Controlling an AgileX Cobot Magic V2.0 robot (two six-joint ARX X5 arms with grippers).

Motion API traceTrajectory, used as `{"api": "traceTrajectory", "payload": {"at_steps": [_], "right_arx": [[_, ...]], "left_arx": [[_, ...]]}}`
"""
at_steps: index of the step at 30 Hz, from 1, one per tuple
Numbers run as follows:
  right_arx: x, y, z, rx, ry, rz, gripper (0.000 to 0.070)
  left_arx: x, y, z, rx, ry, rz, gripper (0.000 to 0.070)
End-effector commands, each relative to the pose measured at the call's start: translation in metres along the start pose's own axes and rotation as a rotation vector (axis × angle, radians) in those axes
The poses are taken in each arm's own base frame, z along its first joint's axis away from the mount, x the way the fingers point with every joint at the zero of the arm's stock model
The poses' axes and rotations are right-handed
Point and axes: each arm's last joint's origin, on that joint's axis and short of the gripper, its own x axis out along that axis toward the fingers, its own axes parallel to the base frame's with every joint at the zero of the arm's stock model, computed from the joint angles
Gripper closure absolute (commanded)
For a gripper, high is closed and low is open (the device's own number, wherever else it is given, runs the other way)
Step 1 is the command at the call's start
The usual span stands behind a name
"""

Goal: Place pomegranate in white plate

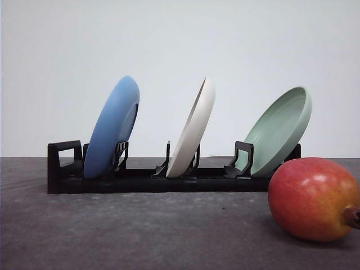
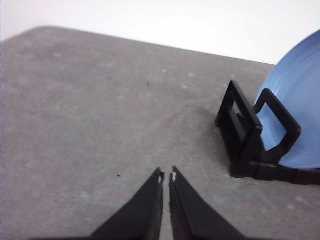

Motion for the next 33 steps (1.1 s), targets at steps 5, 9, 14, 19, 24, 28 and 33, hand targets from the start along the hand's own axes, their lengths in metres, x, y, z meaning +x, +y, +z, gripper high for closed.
{"api": "traceTrajectory", "payload": {"at_steps": [5, 9, 14, 19, 24, 28, 33], "right_arx": [[-0.003, 0.000, 0.023, 0.311, 0.024, -0.010, 0.0698], [-0.004, 0.001, 0.049, 0.368, 0.094, -0.019, 0.0699], [-0.003, 0.006, 0.090, 0.368, 0.191, 0.091, 0.0699], [0.005, 0.012, 0.127, 0.309, 0.268, 0.281, 0.0698], [0.015, 0.016, 0.153, 0.254, 0.344, 0.454, 0.0698], [0.020, 0.019, 0.165, 0.246, 0.409, 0.571, 0.0698], [0.021, 0.022, 0.165, 0.269, 0.445, 0.676, 0.0698]], "left_arx": [[-0.010, -0.009, 0.039, -0.057, -0.043, -0.072, 0.0696], [-0.016, -0.016, 0.069, -0.055, -0.004, -0.139, 0.0696], [-0.020, -0.027, 0.109, -0.059, 0.093, -0.277, 0.0696], [-0.021, -0.039, 0.150, -0.064, 0.170, -0.445, 0.0696], [-0.019, -0.051, 0.182, -0.052, 0.243, -0.648, 0.0696], [-0.016, -0.058, 0.196, -0.012, 0.268, -0.838, 0.0696], [-0.014, -0.061, 0.200, 0.009, 0.270, -0.960, 0.0697]]}}
